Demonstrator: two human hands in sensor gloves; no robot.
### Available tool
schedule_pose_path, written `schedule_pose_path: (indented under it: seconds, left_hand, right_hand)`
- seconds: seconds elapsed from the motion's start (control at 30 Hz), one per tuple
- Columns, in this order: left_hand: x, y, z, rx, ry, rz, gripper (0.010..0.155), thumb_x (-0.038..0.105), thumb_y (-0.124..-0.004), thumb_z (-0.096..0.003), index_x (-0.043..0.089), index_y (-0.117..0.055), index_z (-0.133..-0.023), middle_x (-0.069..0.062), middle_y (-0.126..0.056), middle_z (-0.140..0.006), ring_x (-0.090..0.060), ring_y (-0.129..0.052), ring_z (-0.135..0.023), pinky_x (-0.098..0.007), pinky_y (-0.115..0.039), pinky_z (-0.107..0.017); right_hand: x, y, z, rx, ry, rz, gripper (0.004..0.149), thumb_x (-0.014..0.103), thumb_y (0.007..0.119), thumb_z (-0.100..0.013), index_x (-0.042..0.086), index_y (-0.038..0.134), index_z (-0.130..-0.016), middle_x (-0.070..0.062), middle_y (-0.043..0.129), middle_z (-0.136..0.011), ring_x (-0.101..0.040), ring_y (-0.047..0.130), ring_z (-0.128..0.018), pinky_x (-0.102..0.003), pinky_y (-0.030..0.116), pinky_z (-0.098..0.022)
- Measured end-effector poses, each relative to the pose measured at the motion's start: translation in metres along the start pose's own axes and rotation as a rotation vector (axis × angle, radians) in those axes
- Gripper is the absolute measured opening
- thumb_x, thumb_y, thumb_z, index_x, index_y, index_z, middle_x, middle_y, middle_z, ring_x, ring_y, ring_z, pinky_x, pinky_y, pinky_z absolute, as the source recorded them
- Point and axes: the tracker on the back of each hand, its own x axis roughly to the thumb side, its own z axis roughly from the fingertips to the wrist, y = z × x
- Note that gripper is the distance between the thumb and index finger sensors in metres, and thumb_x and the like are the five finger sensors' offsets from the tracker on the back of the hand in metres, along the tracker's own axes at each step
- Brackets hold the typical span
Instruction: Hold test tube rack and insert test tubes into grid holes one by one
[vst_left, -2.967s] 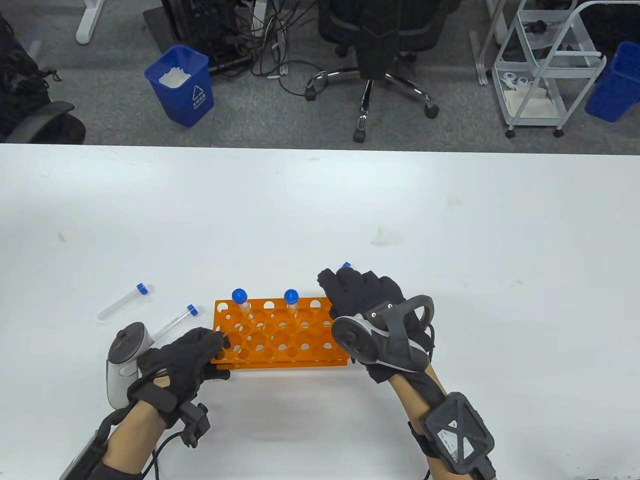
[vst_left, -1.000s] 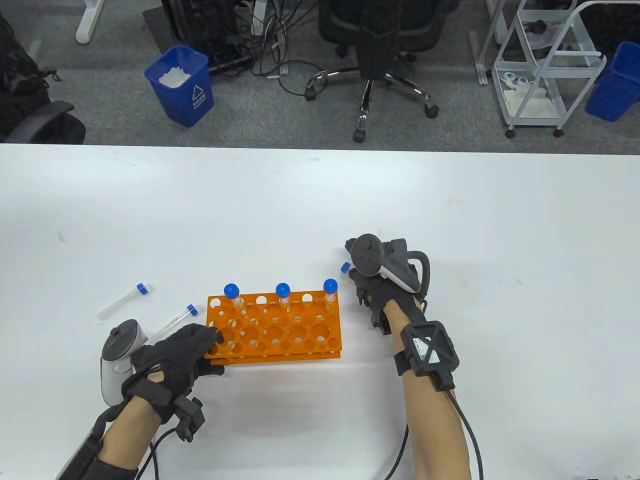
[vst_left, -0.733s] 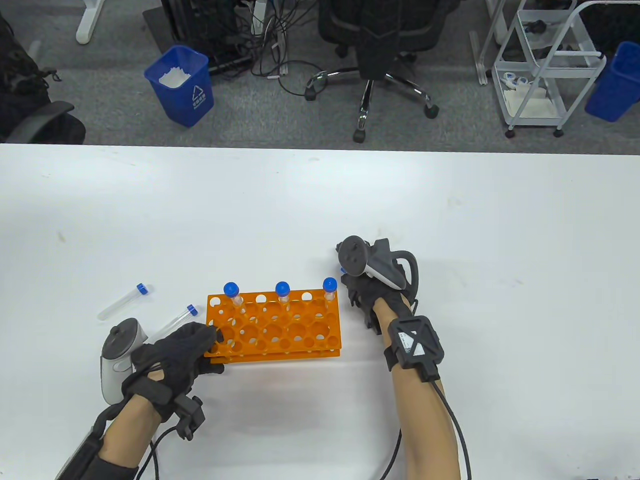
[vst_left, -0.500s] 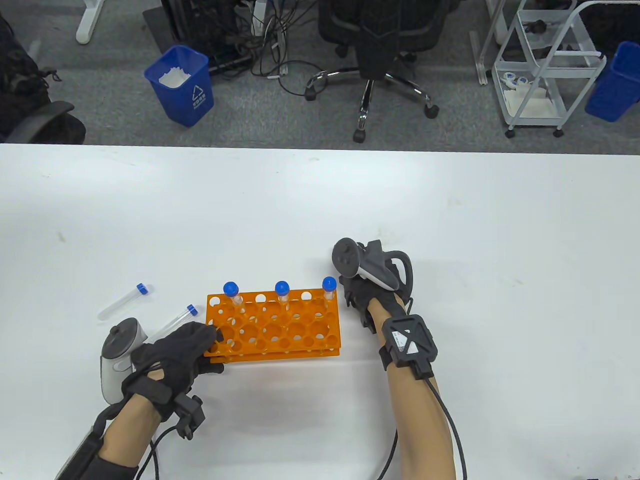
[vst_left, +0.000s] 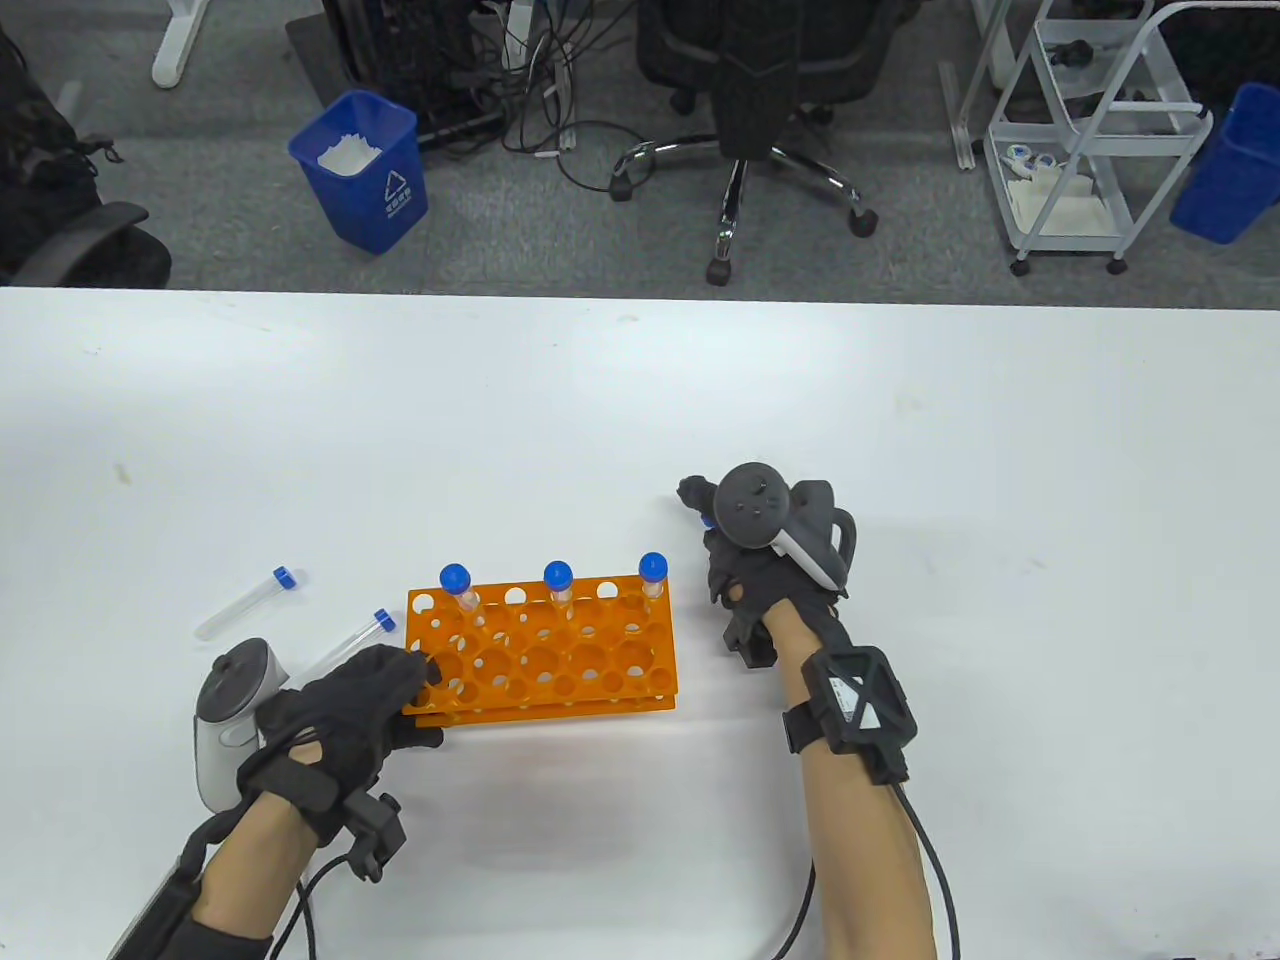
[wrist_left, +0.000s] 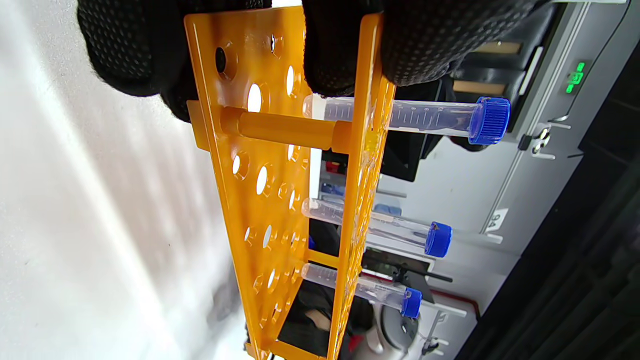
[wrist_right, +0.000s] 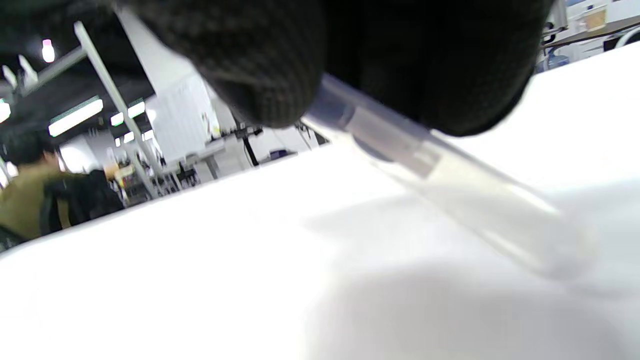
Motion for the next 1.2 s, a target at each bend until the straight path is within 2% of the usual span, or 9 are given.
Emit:
schedule_pose_path:
  seconds: [0.2, 0.4, 0.53, 0.63, 0.77, 0.9, 1.2]
  left_hand:
    - [0.000, 0.000, 0.000, 0.001, 0.000, -0.002, 0.038, 0.047, -0.073, -0.0477, 0.022, -0.076, -0.076, -0.029, -0.056, -0.097, -0.045, -0.089, -0.074, -0.050, -0.080, -0.054]
    - [-0.001, 0.000, 0.001, 0.007, 0.002, 0.002, 0.038, 0.047, -0.073, -0.0477, 0.022, -0.076, -0.076, -0.029, -0.056, -0.097, -0.045, -0.088, -0.074, -0.051, -0.080, -0.054]
    - [-0.001, 0.001, 0.001, 0.012, 0.003, 0.008, 0.038, 0.046, -0.073, -0.0477, 0.021, -0.076, -0.076, -0.029, -0.056, -0.097, -0.045, -0.088, -0.074, -0.051, -0.080, -0.054]
    - [-0.001, 0.001, 0.001, 0.016, 0.005, 0.010, 0.038, 0.047, -0.073, -0.0477, 0.022, -0.076, -0.076, -0.029, -0.056, -0.097, -0.045, -0.088, -0.074, -0.051, -0.080, -0.054]
    - [0.000, 0.001, 0.001, 0.021, 0.007, 0.013, 0.038, 0.046, -0.073, -0.0477, 0.021, -0.076, -0.076, -0.029, -0.056, -0.097, -0.045, -0.088, -0.074, -0.051, -0.080, -0.054]
    - [0.000, 0.002, 0.001, 0.026, 0.007, 0.016, 0.038, 0.047, -0.073, -0.0477, 0.022, -0.076, -0.076, -0.029, -0.056, -0.097, -0.045, -0.088, -0.074, -0.050, -0.080, -0.054]
    - [0.001, 0.002, 0.001, 0.029, 0.006, 0.020, 0.038, 0.047, -0.073, -0.0477, 0.022, -0.076, -0.076, -0.029, -0.056, -0.097, -0.045, -0.088, -0.074, -0.050, -0.080, -0.054]
  right_hand:
    - [0.010, -0.054, 0.029, -0.193, -0.069, -0.017, 0.053, 0.021, 0.089, -0.036, 0.021, 0.080, -0.088, -0.017, 0.091, -0.086, -0.043, 0.099, -0.066, -0.060, 0.086, -0.047]
    - [0.039, -0.105, 0.070, -0.381, -0.183, 0.027, 0.056, 0.028, 0.093, -0.033, 0.018, 0.082, -0.087, -0.015, 0.098, -0.078, -0.038, 0.105, -0.057, -0.056, 0.090, -0.042]
    - [0.062, -0.126, 0.096, -0.469, -0.272, 0.039, 0.057, 0.032, 0.095, -0.032, 0.016, 0.084, -0.085, -0.014, 0.101, -0.073, -0.036, 0.107, -0.050, -0.054, 0.092, -0.037]
    - [0.081, -0.136, 0.115, -0.478, -0.353, 0.043, 0.057, 0.033, 0.095, -0.032, 0.016, 0.084, -0.085, -0.014, 0.101, -0.072, -0.036, 0.107, -0.049, -0.053, 0.091, -0.036]
    - [0.100, -0.139, 0.134, -0.451, -0.435, 0.035, 0.057, 0.033, 0.094, -0.032, 0.017, 0.084, -0.085, -0.014, 0.101, -0.073, -0.036, 0.106, -0.050, -0.053, 0.091, -0.037]
    - [0.113, -0.129, 0.149, -0.422, -0.491, 0.050, 0.057, 0.034, 0.094, -0.032, 0.017, 0.084, -0.086, -0.013, 0.101, -0.073, -0.036, 0.106, -0.050, -0.053, 0.091, -0.037]
    - [0.117, -0.098, 0.155, -0.369, -0.512, 0.103, 0.057, 0.034, 0.094, -0.032, 0.017, 0.083, -0.086, -0.013, 0.100, -0.074, -0.036, 0.106, -0.050, -0.053, 0.091, -0.037]
